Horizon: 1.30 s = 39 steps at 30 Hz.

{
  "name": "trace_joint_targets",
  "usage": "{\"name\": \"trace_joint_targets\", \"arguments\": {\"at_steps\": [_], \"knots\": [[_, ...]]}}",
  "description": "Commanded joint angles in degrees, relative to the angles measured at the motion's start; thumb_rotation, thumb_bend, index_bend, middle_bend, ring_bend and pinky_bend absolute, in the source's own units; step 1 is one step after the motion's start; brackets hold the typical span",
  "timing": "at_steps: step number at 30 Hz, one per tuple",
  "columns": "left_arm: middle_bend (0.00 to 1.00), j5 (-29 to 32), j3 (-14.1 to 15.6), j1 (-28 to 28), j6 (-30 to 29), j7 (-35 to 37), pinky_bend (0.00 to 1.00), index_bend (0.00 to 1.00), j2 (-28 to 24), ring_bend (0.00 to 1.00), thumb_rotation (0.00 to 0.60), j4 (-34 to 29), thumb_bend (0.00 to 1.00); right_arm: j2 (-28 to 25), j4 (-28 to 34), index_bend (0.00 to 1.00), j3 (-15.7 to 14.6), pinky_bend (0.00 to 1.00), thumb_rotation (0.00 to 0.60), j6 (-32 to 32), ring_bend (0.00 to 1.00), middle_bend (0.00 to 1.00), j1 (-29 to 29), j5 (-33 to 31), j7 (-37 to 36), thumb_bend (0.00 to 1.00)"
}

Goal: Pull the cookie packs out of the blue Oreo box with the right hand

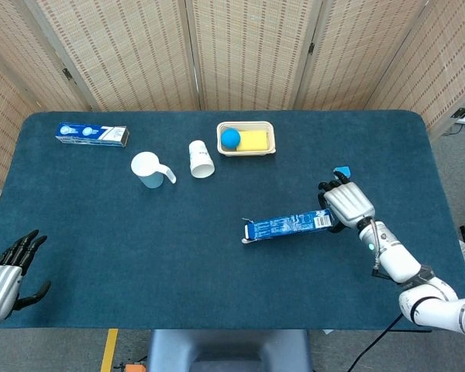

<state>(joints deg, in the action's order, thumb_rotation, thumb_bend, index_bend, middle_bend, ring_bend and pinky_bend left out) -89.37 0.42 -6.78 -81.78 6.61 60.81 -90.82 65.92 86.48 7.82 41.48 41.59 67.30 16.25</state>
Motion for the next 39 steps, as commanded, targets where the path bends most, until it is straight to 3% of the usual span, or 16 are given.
{"name": "trace_joint_targets", "arguments": {"at_steps": [1, 14, 27, 39], "knots": [[0.01, 0.76, -0.14, -0.24, 0.73, -0.23, 0.19, 0.01, -0.06, 0.07, 0.600, -0.04, 0.36, -1.21, -0.17, 0.54, -0.29, 0.06, 0.600, -1.34, 0.22, 0.24, 0.63, -0.98, -0.47, 0.13], [0.01, 0.54, -0.45, -0.61, 0.36, 0.05, 0.18, 0.00, 0.75, 0.08, 0.600, 0.82, 0.36, -12.60, 6.77, 0.56, 1.29, 0.06, 0.600, 0.06, 0.20, 0.24, 0.63, -0.84, -3.04, 0.13], [0.01, 2.17, -1.13, -1.00, 1.02, -1.21, 0.18, 0.00, 1.57, 0.08, 0.600, 1.39, 0.36, -24.52, 18.69, 0.57, 2.07, 0.06, 0.600, 3.36, 0.20, 0.24, -0.15, -4.57, 1.72, 0.13], [0.01, 4.32, -1.43, -2.43, 4.57, -1.98, 0.18, 0.00, 1.69, 0.08, 0.600, 1.29, 0.36, -32.91, 22.47, 0.58, 3.35, 0.06, 0.600, 4.59, 0.19, 0.24, -3.90, -1.87, -7.35, 0.13]]}}
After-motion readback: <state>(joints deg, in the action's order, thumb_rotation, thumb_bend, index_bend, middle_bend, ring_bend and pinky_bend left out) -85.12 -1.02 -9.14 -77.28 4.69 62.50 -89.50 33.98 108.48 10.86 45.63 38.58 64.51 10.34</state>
